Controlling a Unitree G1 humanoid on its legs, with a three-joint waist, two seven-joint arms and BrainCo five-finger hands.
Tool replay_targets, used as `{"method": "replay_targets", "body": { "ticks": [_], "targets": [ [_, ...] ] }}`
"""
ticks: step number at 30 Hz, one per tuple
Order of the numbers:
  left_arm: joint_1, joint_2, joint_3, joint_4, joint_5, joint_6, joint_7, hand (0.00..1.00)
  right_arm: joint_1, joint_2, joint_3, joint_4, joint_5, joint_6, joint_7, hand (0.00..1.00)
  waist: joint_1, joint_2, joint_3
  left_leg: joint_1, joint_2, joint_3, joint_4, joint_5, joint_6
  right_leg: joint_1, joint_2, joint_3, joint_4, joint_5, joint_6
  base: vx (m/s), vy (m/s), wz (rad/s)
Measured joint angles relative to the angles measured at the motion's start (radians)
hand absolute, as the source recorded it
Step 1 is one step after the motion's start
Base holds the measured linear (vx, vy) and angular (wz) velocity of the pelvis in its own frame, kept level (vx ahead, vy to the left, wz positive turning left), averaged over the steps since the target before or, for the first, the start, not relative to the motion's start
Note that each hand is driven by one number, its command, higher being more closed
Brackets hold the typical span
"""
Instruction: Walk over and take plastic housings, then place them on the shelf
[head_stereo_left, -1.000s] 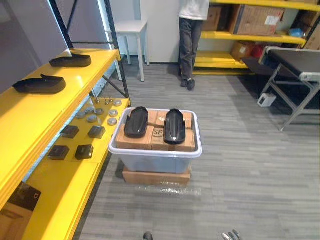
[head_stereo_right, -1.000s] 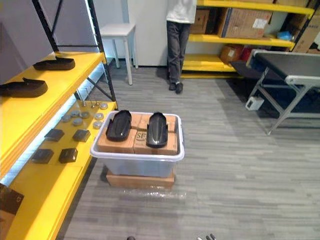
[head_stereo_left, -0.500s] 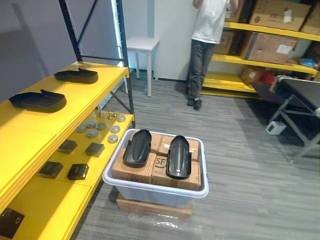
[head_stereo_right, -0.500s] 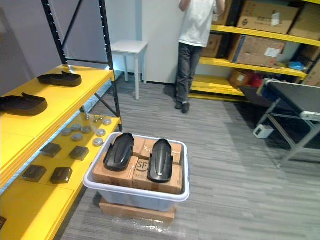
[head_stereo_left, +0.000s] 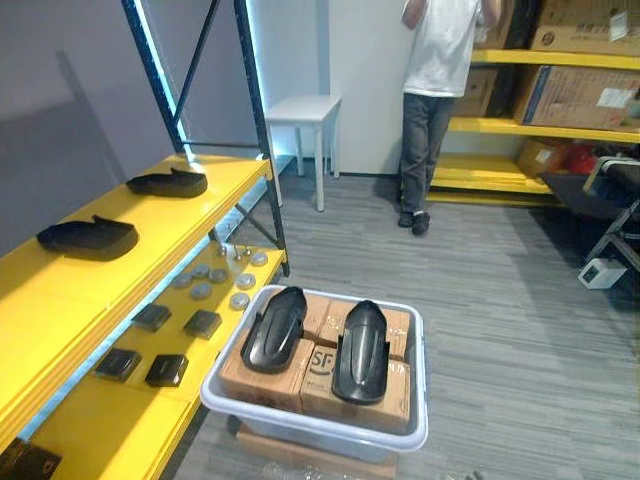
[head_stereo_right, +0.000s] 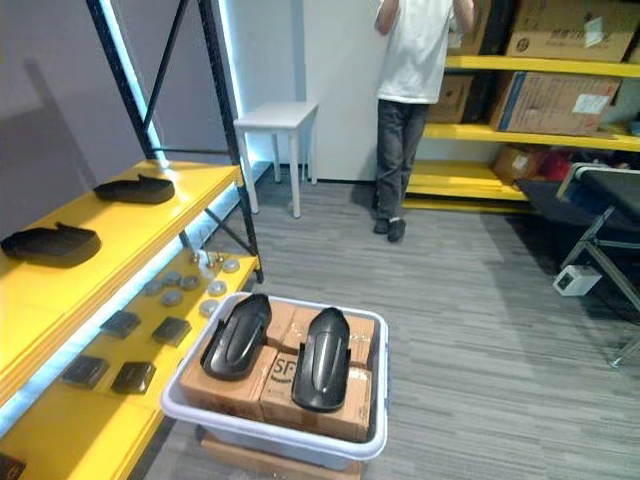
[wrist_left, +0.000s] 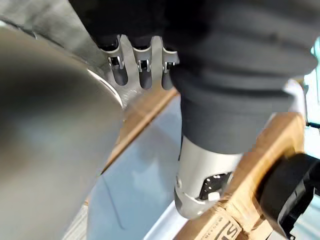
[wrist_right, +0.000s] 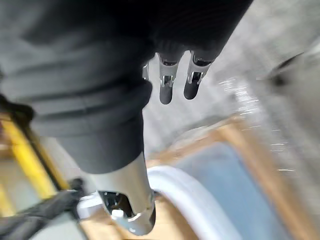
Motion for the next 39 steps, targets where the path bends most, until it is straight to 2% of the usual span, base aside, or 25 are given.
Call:
{"method": "replay_targets", "body": {
  "ticks": [1, 4, 8, 13, 17, 19, 23, 27, 29, 33, 38, 39],
  "targets": [
    [-0.005, 0.017, -0.026, 0.000, 0.004, 0.000, 0.000, 0.00, 0.001, -0.001, 0.012, -0.062, -0.029, -0.008, -0.034, 0.00, -0.005, -0.011, -0.002, 0.002, -0.035, 0.000, -0.066, 0.037, 0.011, -0.014, -0.025, -0.008, -0.026, 0.014, 0.012, 0.18, 0.115, 0.34],
    [-0.009, 0.031, -0.082, 0.000, 0.009, -0.001, -0.002, 0.00, -0.002, -0.018, 0.013, -0.147, -0.071, -0.024, -0.099, 0.00, -0.013, -0.006, 0.002, 0.023, -0.086, -0.028, -0.149, 0.085, 0.020, 0.015, -0.064, -0.048, -0.066, 0.022, 0.022, 0.13, 0.081, 0.42],
    [-0.008, 0.043, -0.099, -0.002, 0.007, 0.003, -0.007, 0.00, -0.019, -0.027, 0.032, -0.250, -0.109, -0.038, -0.158, 0.00, -0.010, -0.010, 0.007, 0.062, -0.092, -0.060, -0.189, 0.096, 0.019, 0.070, -0.069, -0.094, -0.078, 0.022, 0.022, 0.07, 0.015, 0.36],
    [-0.009, 0.057, -0.135, -0.050, 0.008, -0.001, -0.021, 0.00, -0.151, -0.082, 0.033, -0.246, -0.130, -0.036, -0.255, 0.00, -0.006, -0.008, 0.063, 0.055, -0.102, -0.083, -0.230, 0.148, 0.011, 0.053, -0.080, -0.118, -0.056, 0.021, 0.022, -0.07, -0.030, 0.20],
    [-0.021, 0.068, -0.152, -0.072, 0.006, -0.014, -0.048, 0.00, -0.379, -0.186, 0.024, -0.139, -0.126, 0.031, -0.295, 0.00, -0.006, 0.002, 0.120, 0.012, -0.109, -0.117, -0.289, 0.216, 0.015, -0.004, -0.087, -0.146, -0.035, 0.022, 0.022, -0.18, -0.035, 0.26],
    [-0.033, 0.075, -0.154, -0.074, 0.005, -0.017, -0.052, 0.00, -0.492, -0.239, 0.022, -0.087, -0.126, 0.073, -0.313, 0.00, 0.005, 0.012, 0.147, -0.030, -0.114, -0.139, -0.300, 0.246, 0.019, -0.055, -0.098, -0.162, -0.004, 0.020, 0.019, -0.25, -0.018, 0.36],
    [-0.045, 0.098, -0.181, -0.040, 0.002, -0.010, -0.065, 0.00, -0.650, -0.325, 0.045, -0.026, -0.126, 0.134, -0.317, 0.00, 0.020, 0.034, 0.219, -0.092, -0.126, -0.144, -0.290, 0.262, 0.035, -0.126, -0.121, -0.163, 0.050, 0.016, 0.025, -0.22, 0.011, 0.13],
    [-0.052, 0.100, -0.221, 0.014, -0.020, -0.004, -0.079, 0.00, -0.763, -0.407, 0.093, 0.081, -0.127, 0.210, -0.300, 0.00, 0.046, 0.061, 0.235, -0.165, -0.154, -0.142, -0.269, 0.282, 0.056, -0.219, -0.161, -0.150, 0.119, 0.018, 0.021, -0.10, 0.036, 0.08],
    [-0.059, 0.097, -0.225, 0.031, -0.036, -0.005, -0.082, 0.00, -0.789, -0.415, 0.094, 0.103, -0.129, 0.230, -0.289, 0.00, 0.052, 0.070, 0.240, -0.192, -0.164, -0.143, -0.256, 0.284, 0.059, -0.246, -0.175, -0.147, 0.145, 0.016, 0.017, -0.04, 0.020, 0.10],
    [-0.076, 0.098, -0.252, 0.049, -0.062, -0.013, -0.091, 0.00, -0.819, -0.427, 0.131, 0.127, -0.131, 0.301, -0.289, 0.00, 0.057, 0.083, 0.253, -0.224, -0.186, -0.147, -0.247, 0.290, 0.068, -0.288, -0.204, -0.142, 0.188, 0.004, 0.021, -0.03, 0.024, 0.09],
    [-0.110, 0.102, -0.281, 0.083, -0.086, -0.014, -0.094, 0.00, -0.862, -0.469, 0.131, 0.162, -0.184, 0.344, -0.289, 0.00, 0.066, 0.086, 0.258, -0.265, -0.202, -0.155, -0.219, 0.290, 0.068, -0.333, -0.233, -0.140, 0.245, -0.021, 0.021, -0.05, 0.013, 0.10],
    [-0.117, 0.102, -0.282, 0.091, -0.104, -0.014, -0.094, 0.00, -0.872, -0.468, 0.131, 0.158, -0.208, 0.353, -0.294, 1.00, 0.064, 0.086, 0.259, -0.283, -0.204, -0.155, -0.209, 0.286, 0.071, -0.354, -0.239, -0.139, 0.261, -0.027, 0.018, -0.08, -0.015, 0.10]
  ]
}}
